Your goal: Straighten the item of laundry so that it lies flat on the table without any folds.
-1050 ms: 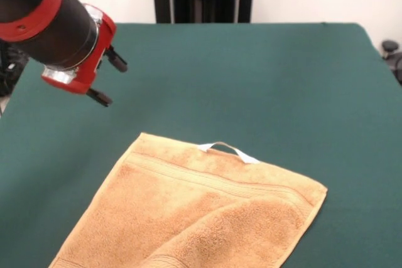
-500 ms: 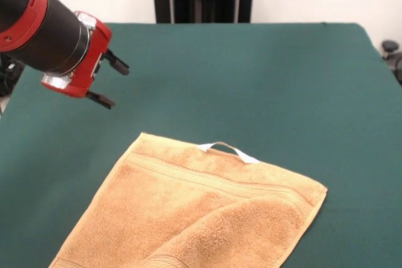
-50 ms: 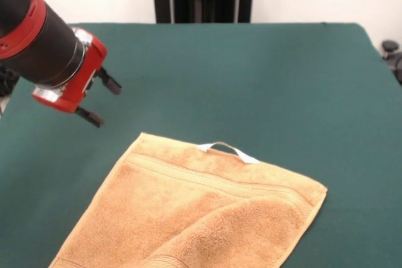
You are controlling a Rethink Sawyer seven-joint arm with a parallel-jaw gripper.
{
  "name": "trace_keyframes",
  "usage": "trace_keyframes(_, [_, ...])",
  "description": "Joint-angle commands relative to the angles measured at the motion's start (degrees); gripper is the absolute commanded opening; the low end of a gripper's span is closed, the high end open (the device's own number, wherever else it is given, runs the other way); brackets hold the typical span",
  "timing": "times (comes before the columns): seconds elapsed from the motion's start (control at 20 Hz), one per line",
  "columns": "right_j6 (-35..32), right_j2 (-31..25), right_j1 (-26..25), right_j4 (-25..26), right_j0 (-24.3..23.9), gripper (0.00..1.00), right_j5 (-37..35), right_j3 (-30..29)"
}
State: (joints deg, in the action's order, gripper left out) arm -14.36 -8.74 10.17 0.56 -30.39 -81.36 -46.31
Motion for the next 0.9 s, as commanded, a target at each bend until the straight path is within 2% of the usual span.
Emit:
trace_keyframes(0.05, [2.53, -8.22, -4.83, 1.22, 0.26, 1.00, 10.72, -11.16])
trace_keyframes(0.25, [4.65, -9.86, -5.94, 1.45, -1.14, 1.00, 15.91, -12.69])
trace_keyframes(0.55, [5.54, -10.60, -6.37, 3.25, -1.64, 1.00, 18.26, -13.06])
trace_keyframes(0.7, [5.28, -6.98, -6.14, 8.12, 1.50, 1.00, 15.74, -9.71])
trace_keyframes(0.9, [0.66, -2.96, -5.35, 12.47, 5.30, 1.00, 11.19, -6.43])
